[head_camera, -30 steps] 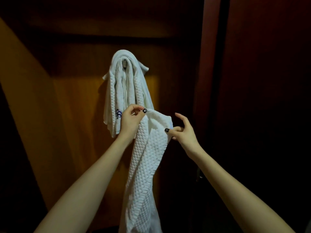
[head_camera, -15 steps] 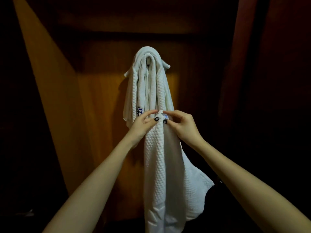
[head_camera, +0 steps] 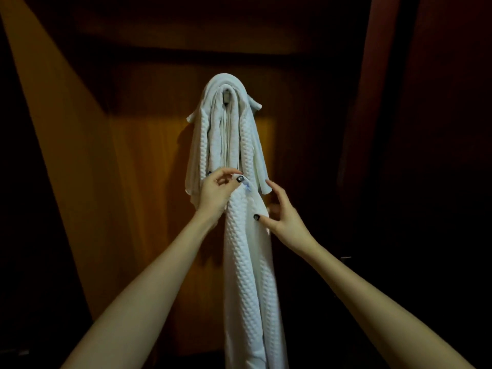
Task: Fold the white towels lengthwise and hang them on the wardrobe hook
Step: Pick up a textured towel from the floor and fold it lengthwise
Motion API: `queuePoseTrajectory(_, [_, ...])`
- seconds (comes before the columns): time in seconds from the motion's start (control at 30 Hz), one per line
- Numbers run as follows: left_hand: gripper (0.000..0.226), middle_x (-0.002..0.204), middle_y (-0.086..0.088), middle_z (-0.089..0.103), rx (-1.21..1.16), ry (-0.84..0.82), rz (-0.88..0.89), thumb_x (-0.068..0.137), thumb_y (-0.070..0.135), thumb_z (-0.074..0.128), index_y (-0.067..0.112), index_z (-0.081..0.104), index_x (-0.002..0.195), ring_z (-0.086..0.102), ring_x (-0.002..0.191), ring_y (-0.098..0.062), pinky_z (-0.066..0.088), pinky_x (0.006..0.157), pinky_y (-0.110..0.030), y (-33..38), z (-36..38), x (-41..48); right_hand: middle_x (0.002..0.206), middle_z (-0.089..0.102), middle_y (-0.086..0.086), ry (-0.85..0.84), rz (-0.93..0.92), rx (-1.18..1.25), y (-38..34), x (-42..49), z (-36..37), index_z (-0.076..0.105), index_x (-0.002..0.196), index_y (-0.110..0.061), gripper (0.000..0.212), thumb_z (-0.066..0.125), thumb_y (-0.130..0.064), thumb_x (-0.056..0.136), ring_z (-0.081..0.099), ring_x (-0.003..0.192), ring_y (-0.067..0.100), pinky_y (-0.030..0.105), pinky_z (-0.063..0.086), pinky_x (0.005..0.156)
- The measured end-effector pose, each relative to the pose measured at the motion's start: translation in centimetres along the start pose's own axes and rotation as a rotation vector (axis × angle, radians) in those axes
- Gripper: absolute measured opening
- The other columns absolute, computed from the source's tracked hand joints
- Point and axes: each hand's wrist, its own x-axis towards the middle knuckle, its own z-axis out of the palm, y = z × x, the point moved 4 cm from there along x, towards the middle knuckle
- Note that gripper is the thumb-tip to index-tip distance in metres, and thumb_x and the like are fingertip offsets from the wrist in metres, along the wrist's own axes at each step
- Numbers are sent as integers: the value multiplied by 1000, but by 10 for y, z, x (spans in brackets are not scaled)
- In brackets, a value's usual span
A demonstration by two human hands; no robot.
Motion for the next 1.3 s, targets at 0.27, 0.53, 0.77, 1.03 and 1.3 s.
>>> queuePoseTrajectory(0.27, [18,86,2,66,117,212,102,88,3,63,21,66,87,62,77,-6,50,68,-17,28,-55,39,108,65,-4,-198,299,-162,69,-24,-2,15,152,-36,90,73,-26,84,65,93,5,26,54,84])
queuePoseTrajectory(0.53, [11,80,-3,64,55,374,-19,87,0,63,10,63,91,60,71,-10,49,65,-22,11,-110,29,84,66,-5,-159,376,-384,112,-31,-14,42,145,-23,52,56,-16,95,59,62,1,14,46,55])
queuePoseTrajectory(0.77, [23,84,3,66,235,102,20,84,-1,65,22,68,85,60,76,-5,49,67,-16,16,-96,30,145,45,-6,-157,109,-123,54,16,65,27,142,-50,68,65,-27,91,52,120,4,23,45,98])
queuePoseTrajectory(1.03, [21,84,-2,67,193,189,4,87,2,63,22,68,85,63,79,-12,52,70,-24,29,-123,42,126,56,-22,-296,-21,-64,25,25,138,2,149,-48,87,61,-18,93,65,85,0,26,56,73])
queuePoseTrajectory(1.3, [14,82,0,65,161,321,16,86,-1,61,11,66,93,62,73,-6,51,65,-17,37,-136,46,96,69,-14,-203,-8,-233,64,-2,120,-3,140,-66,92,56,-12,93,65,76,3,15,47,68])
